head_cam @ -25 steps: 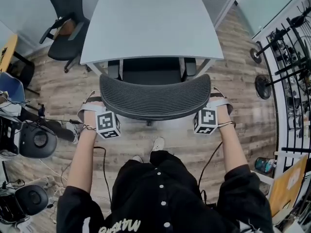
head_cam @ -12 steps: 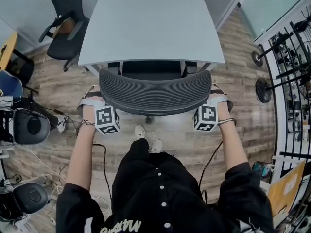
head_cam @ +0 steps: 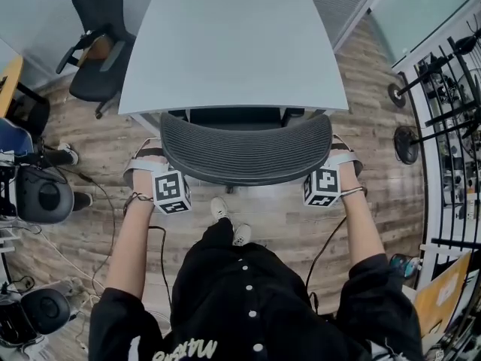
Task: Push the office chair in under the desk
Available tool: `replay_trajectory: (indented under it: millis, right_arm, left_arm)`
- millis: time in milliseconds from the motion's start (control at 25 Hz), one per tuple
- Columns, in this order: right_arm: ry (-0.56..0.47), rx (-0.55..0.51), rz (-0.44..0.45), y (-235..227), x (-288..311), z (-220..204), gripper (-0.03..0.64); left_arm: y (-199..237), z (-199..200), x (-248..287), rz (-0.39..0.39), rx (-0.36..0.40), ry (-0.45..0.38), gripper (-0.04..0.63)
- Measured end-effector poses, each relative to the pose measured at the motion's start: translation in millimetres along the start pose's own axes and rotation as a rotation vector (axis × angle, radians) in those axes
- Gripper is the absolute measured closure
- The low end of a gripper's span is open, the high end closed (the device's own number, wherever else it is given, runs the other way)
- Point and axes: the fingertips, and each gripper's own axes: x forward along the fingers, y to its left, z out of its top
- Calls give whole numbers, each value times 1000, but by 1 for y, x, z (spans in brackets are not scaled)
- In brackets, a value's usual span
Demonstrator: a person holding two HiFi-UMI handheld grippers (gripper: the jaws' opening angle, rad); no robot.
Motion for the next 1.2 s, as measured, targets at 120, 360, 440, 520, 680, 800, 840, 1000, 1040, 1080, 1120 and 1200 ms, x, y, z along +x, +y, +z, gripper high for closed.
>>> replay_trajectory:
  millis: [120,360,440,520,680,800,840,1000,1040,1080,1120,1200]
  right_arm:
    - [-7,-4,5,-2,8,-5,518]
    - [-4,3,-2,-16,18,-12,515]
    - [-4,2,-5,-21,19,-13,515]
    - [-1,-2,-11,-27,20,-14,515]
    - [-7,-11,-14,-33,26,-14,515]
    - [-1,-5,-10,-38,28,-16,515]
    - [0,-2,-7,-39,29,-17,514]
    - [-1,-8,-20,-45,34,-18,514]
    - [-1,-8,-22,-45,36,-18,514]
    - [-1,-7,-22,-45,37,-19,514]
    - [-1,-4,-20,-47,38,-20,512]
    - [1,2,-15,-50,38,-21,512]
  left_arm:
    - [7,1,5,1,1,0,494]
    - [20,1,15,-5,-4,2,494]
    - [23,2,18,-8,-3,5,494]
    - [25,2,21,-8,-1,8,494]
    - [32,0,26,-6,-2,7,494]
    - [36,1,29,-4,-3,6,494]
    - [38,0,30,-3,-3,6,494]
    - [42,-1,35,-4,-4,6,494]
    - [42,-1,35,-3,-3,6,494]
    - [43,-2,36,-2,-4,6,494]
    - [45,-1,37,-2,-5,6,494]
    - [47,0,39,-3,-7,6,494]
